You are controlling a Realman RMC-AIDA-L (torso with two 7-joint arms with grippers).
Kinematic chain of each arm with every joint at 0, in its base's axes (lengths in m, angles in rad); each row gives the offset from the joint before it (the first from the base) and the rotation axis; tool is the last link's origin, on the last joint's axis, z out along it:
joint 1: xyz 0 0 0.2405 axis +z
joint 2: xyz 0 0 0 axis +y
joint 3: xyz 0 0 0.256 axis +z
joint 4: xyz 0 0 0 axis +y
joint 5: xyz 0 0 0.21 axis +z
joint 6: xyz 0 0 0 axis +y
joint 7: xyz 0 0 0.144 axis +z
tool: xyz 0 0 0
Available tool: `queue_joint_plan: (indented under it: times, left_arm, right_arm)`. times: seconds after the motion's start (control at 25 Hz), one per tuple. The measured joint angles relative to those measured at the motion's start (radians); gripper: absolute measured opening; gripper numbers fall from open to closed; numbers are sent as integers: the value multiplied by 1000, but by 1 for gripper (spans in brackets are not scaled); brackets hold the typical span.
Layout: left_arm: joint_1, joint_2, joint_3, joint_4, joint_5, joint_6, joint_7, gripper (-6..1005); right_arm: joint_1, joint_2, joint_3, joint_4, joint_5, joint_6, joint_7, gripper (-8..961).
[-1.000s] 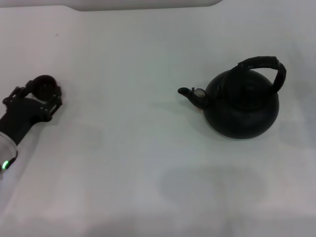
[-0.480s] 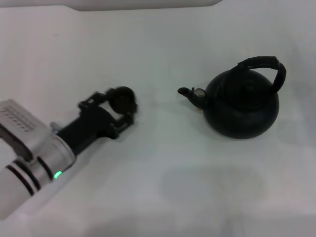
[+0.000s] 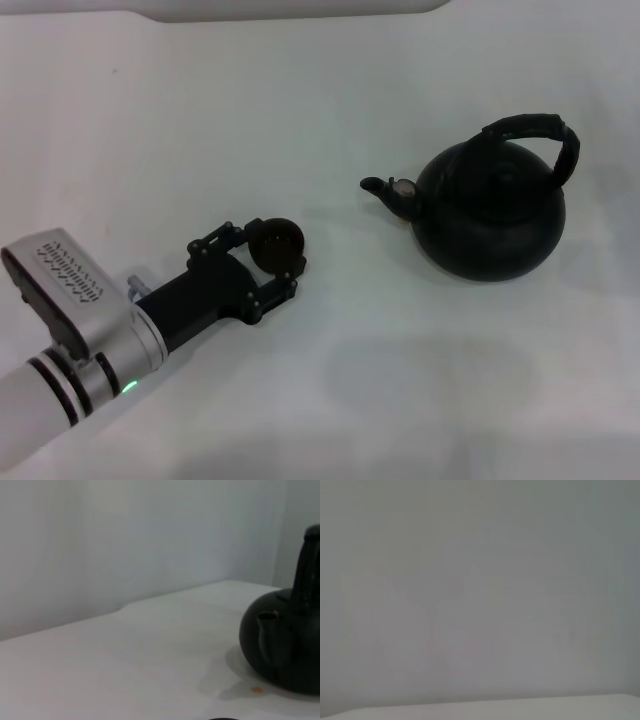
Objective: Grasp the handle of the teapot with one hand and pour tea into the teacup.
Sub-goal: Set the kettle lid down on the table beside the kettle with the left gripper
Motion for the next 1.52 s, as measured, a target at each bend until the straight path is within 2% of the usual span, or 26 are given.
queue_joint_plan:
  times: [0.72, 1.28, 1.52]
  left_arm:
    - [-20, 0, -3, -15, 26, 48, 1, 691]
    - [-21, 5, -9, -14, 26, 30, 2, 865]
    - [-15, 8, -8, -5, 23, -72, 2, 888]
  right_arm:
    - [5, 2, 0, 7, -2, 0, 0, 868]
    - [5, 2, 0, 7, -1, 0, 0, 869]
    - [5, 2, 0, 7, -1, 0, 0, 869]
